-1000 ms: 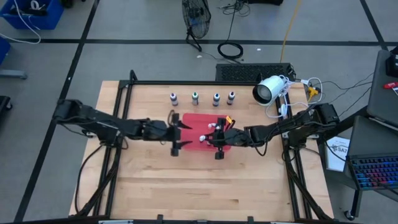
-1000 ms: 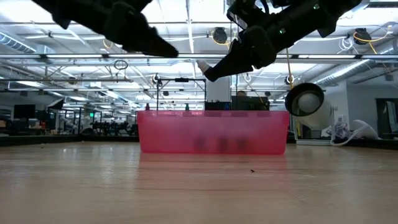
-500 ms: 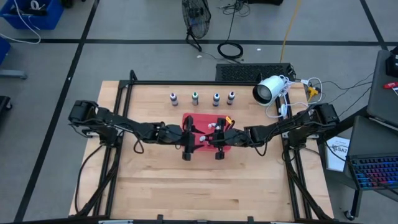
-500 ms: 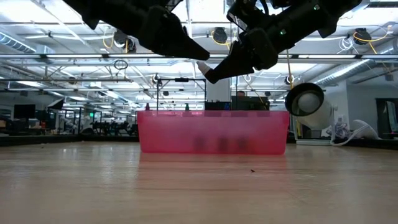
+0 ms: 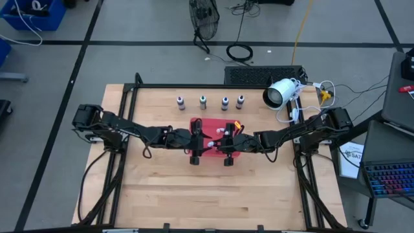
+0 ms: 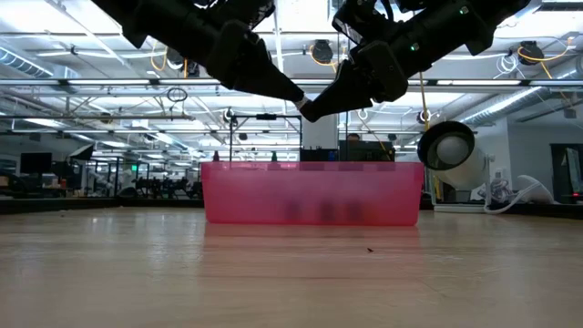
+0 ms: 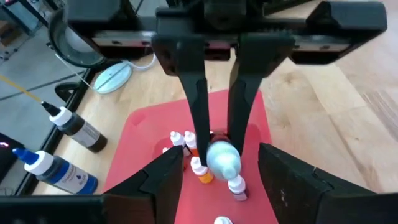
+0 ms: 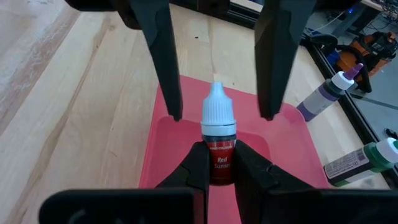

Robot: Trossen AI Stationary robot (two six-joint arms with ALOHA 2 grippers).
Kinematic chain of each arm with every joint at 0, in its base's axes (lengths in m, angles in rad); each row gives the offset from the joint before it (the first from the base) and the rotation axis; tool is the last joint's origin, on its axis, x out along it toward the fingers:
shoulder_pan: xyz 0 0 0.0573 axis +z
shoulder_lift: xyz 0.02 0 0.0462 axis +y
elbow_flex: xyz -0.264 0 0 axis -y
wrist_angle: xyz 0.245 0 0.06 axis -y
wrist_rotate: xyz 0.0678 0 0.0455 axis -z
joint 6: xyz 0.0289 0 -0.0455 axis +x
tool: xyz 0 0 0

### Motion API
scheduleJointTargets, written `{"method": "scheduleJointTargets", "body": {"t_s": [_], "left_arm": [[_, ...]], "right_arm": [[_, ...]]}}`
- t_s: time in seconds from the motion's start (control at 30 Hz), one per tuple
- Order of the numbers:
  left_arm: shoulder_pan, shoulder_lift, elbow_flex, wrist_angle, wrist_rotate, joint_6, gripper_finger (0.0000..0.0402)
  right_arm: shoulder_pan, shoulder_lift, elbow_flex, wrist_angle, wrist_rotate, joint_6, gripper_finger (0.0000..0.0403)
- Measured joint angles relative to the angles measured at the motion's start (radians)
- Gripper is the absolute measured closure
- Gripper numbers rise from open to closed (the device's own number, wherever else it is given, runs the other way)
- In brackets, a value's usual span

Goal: Pick & Place food coloring
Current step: Put the small red food coloring bottle into the red bin

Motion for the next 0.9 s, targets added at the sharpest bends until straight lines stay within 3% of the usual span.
{"method": "scheduleJointTargets", "body": {"t_s": [0.9], "left_arm": [[0.013,0.014,0.000,0.013,0.008,-0.025,0.0244]], "right_arm": [[0.000,0.000,0.000,0.000,-0.001,0.000,0.0371]]}}
